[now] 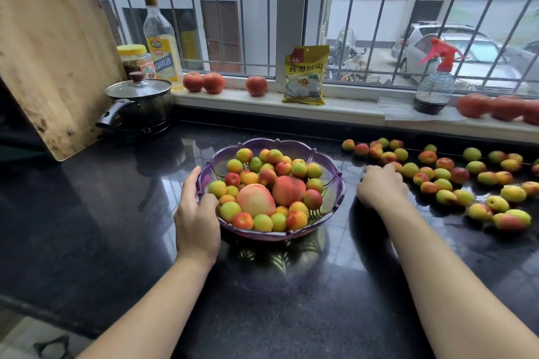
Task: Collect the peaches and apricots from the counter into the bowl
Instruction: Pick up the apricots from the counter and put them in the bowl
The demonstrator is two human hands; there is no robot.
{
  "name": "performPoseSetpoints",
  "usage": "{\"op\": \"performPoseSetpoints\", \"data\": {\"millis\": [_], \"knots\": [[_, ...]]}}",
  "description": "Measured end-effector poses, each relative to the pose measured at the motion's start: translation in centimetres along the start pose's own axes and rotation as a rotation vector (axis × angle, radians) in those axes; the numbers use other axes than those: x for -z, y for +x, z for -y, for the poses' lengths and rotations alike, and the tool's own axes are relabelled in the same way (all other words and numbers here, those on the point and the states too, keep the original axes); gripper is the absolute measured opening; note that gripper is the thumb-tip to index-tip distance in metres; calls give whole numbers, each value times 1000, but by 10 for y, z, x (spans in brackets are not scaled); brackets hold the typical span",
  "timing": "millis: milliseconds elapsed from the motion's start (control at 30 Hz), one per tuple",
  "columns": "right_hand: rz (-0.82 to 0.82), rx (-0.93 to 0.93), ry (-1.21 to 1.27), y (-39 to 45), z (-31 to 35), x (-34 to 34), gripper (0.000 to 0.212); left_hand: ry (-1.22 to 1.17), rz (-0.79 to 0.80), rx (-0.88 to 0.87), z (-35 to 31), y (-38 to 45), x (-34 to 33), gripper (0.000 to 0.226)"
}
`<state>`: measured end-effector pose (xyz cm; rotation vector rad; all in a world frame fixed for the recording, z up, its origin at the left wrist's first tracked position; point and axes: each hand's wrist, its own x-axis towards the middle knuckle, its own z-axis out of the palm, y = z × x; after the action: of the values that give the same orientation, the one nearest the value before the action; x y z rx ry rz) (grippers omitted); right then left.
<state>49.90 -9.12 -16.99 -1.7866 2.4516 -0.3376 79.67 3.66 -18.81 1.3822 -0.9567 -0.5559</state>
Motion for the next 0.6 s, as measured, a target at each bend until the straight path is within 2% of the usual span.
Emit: {"op": "performPoseSetpoints", "data": {"millis": [100, 167, 233, 300, 333, 400, 467, 533, 600], "knots": [[17, 176, 245, -7, 12, 39, 20, 3, -1, 4, 0, 1, 1, 73], [12, 335, 512, -23, 27, 67, 17, -1, -7, 8, 0, 1, 1, 72], [201, 542, 690, -46, 42, 89, 17, -2, -2, 11, 0, 0, 1, 73], [384, 732, 566, -69, 55, 98, 21, -1, -1, 8, 1, 1, 0, 73], [418, 790, 458, -77, 61, 98, 22, -2, -3, 8, 1, 1, 0, 73], [400, 849, 279, -87, 71, 89, 22, -4, 1, 7, 0, 1, 1, 72], [354, 871, 199, -91, 78, 80, 22, -4, 2, 5, 1, 1, 1, 71], [341, 872, 198, -89, 77, 77, 24, -6, 2, 7, 1, 1, 1, 71], [295, 842, 332, -81, 73, 80, 22, -10, -2, 7, 1, 1, 1, 71]]}}
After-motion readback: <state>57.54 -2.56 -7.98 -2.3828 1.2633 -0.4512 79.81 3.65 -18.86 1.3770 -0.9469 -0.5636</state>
